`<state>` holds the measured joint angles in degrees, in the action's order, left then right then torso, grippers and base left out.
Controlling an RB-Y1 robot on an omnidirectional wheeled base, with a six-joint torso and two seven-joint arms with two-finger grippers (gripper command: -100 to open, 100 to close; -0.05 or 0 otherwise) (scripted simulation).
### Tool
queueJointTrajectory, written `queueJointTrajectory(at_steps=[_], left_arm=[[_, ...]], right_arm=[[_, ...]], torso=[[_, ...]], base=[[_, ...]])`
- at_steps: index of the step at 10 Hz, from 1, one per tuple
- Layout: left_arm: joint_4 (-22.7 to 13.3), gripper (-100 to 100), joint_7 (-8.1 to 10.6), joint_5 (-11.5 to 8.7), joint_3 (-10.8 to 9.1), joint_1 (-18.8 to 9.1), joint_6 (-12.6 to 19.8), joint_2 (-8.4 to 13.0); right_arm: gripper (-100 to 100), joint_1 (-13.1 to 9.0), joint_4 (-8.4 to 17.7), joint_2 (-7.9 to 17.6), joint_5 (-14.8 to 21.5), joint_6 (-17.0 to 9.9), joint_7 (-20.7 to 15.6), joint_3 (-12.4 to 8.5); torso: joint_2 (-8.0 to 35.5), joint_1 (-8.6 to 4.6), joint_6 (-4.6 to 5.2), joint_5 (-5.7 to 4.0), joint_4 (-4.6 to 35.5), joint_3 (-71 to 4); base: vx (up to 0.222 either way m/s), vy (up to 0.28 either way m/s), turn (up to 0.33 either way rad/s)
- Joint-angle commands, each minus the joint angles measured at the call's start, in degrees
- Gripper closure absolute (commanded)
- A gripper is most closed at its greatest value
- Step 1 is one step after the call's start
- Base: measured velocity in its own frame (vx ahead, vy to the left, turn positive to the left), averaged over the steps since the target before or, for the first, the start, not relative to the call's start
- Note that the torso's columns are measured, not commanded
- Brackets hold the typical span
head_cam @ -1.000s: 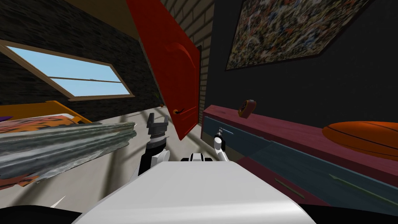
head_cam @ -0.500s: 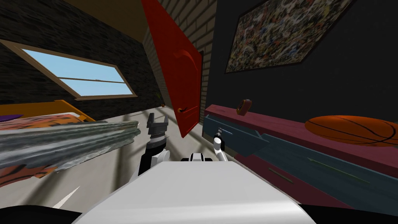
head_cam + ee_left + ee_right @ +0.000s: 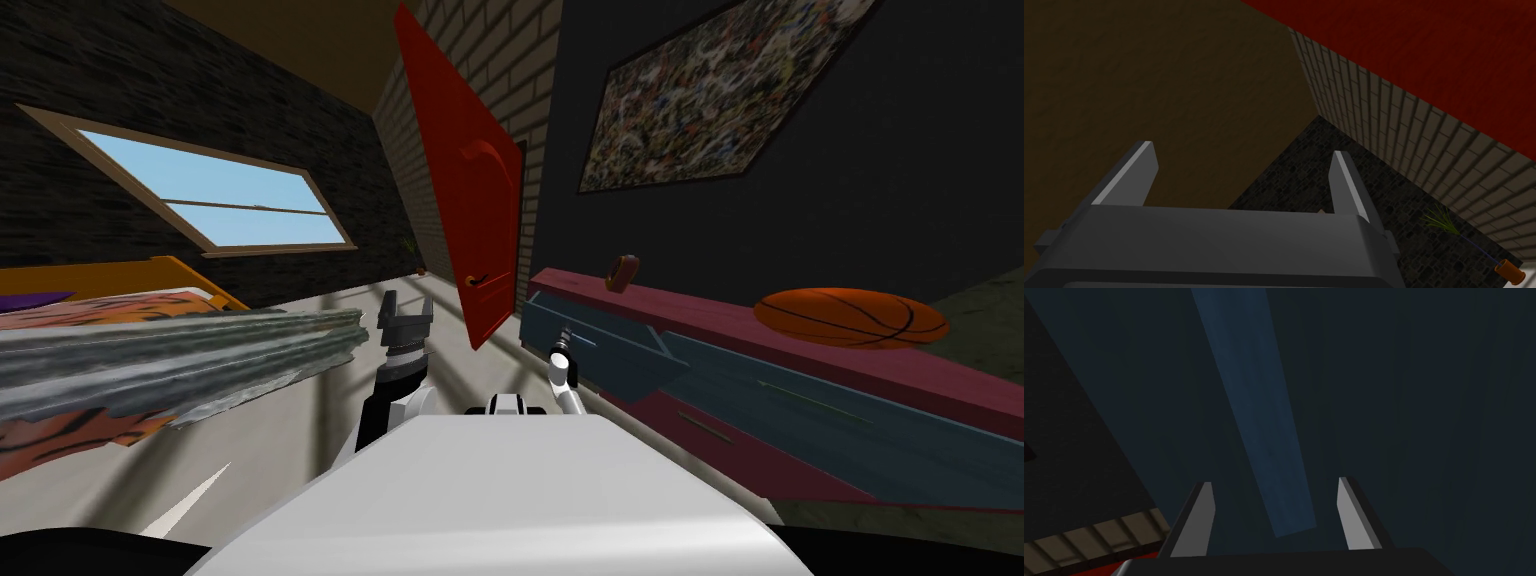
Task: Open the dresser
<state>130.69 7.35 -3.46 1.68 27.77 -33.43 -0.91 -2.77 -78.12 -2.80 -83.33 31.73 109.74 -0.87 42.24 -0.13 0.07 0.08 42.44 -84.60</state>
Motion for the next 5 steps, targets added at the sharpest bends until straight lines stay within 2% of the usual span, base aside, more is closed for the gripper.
queueJointTrajectory(at_steps=[1, 4, 5], left_arm=[[0.0, 0, 0.00, 0.0, 0.00, 0.0, 0.0, 0.0], [0.0, 0, 0.00, 0.0, 0.00, 0.0, 0.0, 0.0], [0.0, 0, 0.00, 0.0, 0.00, 0.0, 0.0, 0.0]], right_arm=[[-100, -1.8, 0.1, 0.0, -2.5, -0.6, -3.2, -0.7], [-100, -5.2, 0.4, 0.0, -7.6, -2.0, -8.6, -2.2], [-100, -5.2, 0.4, 0.0, -7.6, -2.0, -9.3, -2.2]], torso=[[-0.1, 0.00, -0.01, -0.04, -0.1, 0.0], [0.0, 0.16, -0.06, -0.06, -0.1, 0.0], [0.1, 0.16, -0.07, -0.07, -0.1, 0.1]], base=[[-0.024, 0.013, -0.026], [-0.029, 0.015, -0.062], [-0.031, 0.015, -0.027]])
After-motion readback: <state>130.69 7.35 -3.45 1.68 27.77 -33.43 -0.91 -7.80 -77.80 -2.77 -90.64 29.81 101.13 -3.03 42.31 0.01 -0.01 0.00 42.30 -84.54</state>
